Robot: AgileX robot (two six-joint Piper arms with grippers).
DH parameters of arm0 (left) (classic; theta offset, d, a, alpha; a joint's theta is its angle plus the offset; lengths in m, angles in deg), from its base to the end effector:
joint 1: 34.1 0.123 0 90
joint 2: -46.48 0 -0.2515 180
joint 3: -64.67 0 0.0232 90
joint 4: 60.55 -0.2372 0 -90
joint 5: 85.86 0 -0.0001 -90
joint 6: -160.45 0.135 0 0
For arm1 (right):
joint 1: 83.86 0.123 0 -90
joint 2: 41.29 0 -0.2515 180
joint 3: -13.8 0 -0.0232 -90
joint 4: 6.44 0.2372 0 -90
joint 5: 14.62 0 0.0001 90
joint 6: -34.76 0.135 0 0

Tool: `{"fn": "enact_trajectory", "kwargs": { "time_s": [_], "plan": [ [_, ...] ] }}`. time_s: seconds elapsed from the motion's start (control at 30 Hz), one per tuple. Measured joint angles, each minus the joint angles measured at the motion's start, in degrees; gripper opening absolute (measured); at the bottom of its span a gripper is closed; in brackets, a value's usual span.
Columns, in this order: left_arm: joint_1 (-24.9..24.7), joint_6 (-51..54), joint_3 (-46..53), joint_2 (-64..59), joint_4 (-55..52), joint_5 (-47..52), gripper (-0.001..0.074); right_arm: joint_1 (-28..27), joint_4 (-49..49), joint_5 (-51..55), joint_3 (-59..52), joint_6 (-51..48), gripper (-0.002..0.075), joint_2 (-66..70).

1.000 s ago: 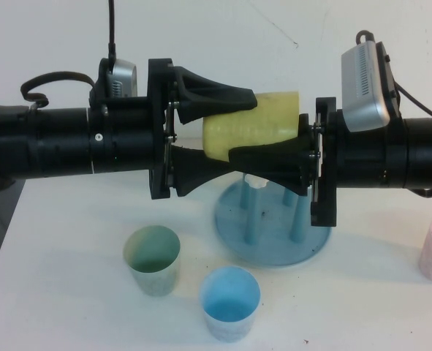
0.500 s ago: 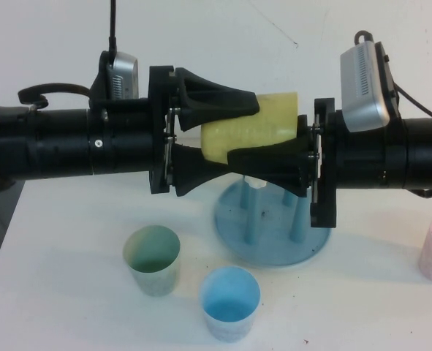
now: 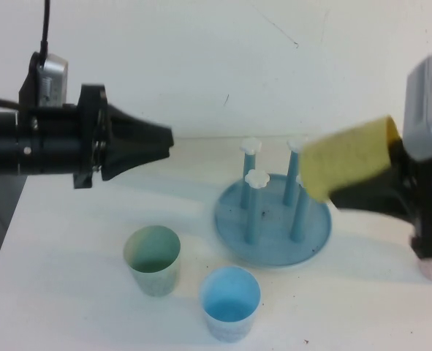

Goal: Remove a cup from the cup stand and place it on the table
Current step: Place the cup on the table

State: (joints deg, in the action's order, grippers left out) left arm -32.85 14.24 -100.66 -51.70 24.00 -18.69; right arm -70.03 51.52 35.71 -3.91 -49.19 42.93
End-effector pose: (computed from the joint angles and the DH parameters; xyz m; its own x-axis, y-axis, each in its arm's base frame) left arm 0.3096 -0.1172 0.2700 -0.9267 -0.2885 -0.2410 0.1526 0.2971 -0.9426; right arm 0.2551 0.1536 0.2751 -0.1410 -0.5193 -0.8429 -0.9189 0.3856 -0.0839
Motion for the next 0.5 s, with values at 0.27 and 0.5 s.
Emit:
{"fn": "enact_trajectory", "kwargs": {
  "time_s": [0.27, 0.5],
  "plan": [
    [0.83, 3.71, 0.00, 0.00, -10.65, -2.07, 0.0006, 4.40, -26.72, 15.01, 4.14, 17.48, 0.0041, -0.79],
    [0.83, 2.20, 1.46, 1.77, -23.75, -7.10, 0.0003, 10.14, -46.74, 16.53, 4.78, 32.51, 0.0041, 5.11]
  ]
}}
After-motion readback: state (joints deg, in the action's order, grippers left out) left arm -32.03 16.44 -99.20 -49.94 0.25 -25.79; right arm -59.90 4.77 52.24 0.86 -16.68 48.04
